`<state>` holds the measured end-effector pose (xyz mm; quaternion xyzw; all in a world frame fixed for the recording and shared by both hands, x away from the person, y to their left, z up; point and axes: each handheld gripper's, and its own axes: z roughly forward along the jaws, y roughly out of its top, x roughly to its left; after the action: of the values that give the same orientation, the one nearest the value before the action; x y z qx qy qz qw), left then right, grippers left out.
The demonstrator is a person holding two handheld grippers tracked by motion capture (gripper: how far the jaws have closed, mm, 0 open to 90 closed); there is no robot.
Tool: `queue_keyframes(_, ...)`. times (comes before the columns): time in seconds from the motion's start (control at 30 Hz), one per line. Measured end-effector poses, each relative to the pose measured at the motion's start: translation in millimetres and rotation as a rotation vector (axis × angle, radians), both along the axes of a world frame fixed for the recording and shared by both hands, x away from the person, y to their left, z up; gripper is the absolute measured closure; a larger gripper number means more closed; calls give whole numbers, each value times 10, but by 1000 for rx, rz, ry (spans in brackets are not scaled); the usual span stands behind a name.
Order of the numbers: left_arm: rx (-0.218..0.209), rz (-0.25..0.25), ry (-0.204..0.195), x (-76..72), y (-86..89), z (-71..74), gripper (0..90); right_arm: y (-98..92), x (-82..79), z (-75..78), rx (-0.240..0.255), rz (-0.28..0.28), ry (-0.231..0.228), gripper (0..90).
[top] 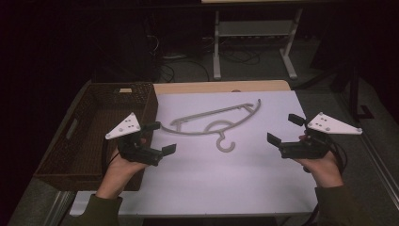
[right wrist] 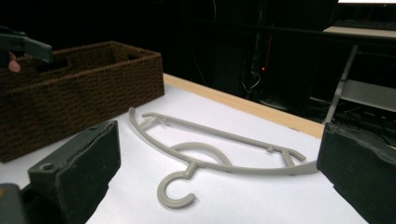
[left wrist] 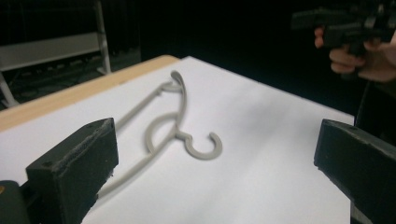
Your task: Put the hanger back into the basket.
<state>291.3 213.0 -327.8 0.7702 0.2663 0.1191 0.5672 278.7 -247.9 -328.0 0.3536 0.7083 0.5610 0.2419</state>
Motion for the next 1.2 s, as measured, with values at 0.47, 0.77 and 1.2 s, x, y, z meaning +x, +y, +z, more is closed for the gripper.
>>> queue_keyframes(0.47, 124, -35, 85, -1, -260, -313, 0, 273, 240, -87, -99, 36, 95, 0)
queue_keyframes(0.77, 157, -48, 125, 20, -320, -542, 0, 515, 494, -254, -164, 80, 194, 82)
queue_keyframes(1.2, 166, -47, 140, 35, -323, -615, 0, 788, 740, -395, -214, 151, 261, 280)
